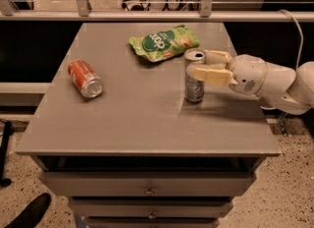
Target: Place redbull can upright
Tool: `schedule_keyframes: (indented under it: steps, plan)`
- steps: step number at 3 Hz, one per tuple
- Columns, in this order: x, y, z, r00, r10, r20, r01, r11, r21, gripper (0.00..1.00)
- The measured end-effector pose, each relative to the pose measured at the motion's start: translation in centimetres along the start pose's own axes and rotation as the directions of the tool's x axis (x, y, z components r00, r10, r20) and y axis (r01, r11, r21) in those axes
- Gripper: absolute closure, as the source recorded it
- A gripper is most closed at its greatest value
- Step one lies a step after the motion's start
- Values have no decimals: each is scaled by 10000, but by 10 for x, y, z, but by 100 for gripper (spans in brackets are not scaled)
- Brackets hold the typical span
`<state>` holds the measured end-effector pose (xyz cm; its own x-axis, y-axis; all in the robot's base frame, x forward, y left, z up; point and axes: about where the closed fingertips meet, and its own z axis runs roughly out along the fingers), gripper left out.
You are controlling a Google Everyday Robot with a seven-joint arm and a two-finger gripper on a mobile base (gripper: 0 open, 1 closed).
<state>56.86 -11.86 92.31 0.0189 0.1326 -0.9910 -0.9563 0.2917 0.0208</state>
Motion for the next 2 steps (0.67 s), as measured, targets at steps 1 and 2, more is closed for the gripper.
schedule_keyframes:
  steps: [1, 2]
  plan:
    - [10, 0, -2, 9996, 273, -86, -273, 9996, -16, 38]
    - [14, 1, -13, 9989, 308, -340, -305, 9995, 96, 7]
